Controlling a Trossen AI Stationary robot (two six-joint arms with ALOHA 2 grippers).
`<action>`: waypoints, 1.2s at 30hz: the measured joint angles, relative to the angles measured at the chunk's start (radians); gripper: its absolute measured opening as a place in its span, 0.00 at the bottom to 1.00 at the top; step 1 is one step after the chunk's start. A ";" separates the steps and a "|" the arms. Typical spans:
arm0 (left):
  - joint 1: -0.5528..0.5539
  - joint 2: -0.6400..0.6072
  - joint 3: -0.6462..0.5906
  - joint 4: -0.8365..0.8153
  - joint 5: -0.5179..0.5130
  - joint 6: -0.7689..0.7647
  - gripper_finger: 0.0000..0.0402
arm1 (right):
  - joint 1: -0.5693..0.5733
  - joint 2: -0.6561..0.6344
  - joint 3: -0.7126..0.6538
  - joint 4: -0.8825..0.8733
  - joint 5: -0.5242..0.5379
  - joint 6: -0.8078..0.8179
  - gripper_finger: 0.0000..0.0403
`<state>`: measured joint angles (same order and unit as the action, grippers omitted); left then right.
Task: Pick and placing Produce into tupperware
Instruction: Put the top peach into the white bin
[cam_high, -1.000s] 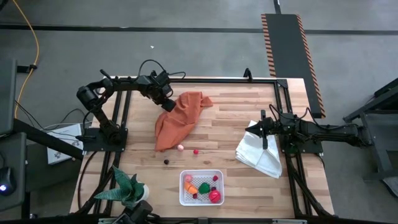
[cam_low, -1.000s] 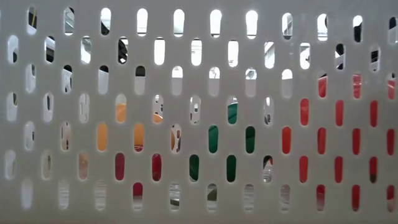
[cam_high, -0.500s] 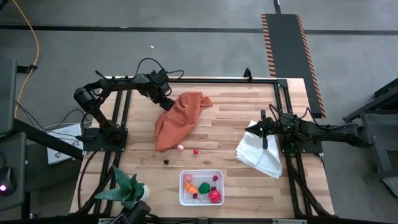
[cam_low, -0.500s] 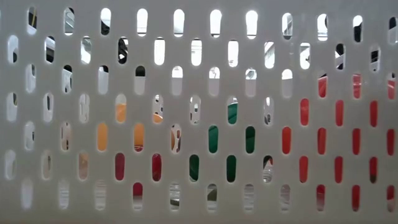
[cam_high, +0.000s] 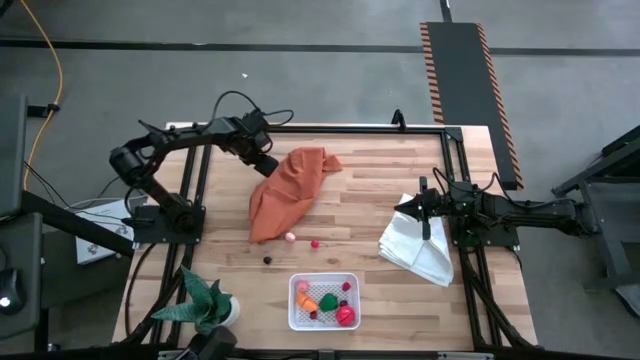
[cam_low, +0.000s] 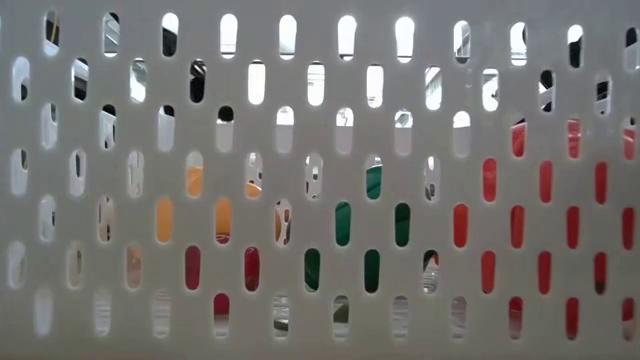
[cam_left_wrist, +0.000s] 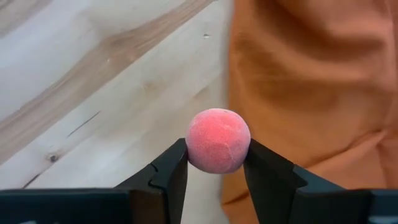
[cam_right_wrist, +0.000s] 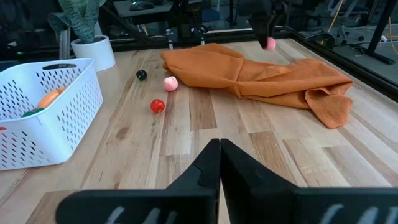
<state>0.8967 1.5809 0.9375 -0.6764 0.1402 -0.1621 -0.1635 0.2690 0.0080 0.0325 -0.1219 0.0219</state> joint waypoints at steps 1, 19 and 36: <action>0.000 -0.005 0.000 -0.005 0.001 0.000 0.33 | 0.000 0.000 0.000 0.000 0.000 0.000 0.00; 0.000 -0.160 0.000 -0.032 0.005 0.000 0.33 | 0.000 0.000 0.000 0.000 0.000 0.000 0.00; 0.000 -0.372 0.000 -0.038 0.028 -0.003 0.33 | 0.000 0.000 0.000 0.000 0.000 0.000 0.00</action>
<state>0.8967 1.2090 0.9375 -0.7140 0.1678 -0.1647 -0.1633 0.2690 0.0080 0.0326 -0.1223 0.0219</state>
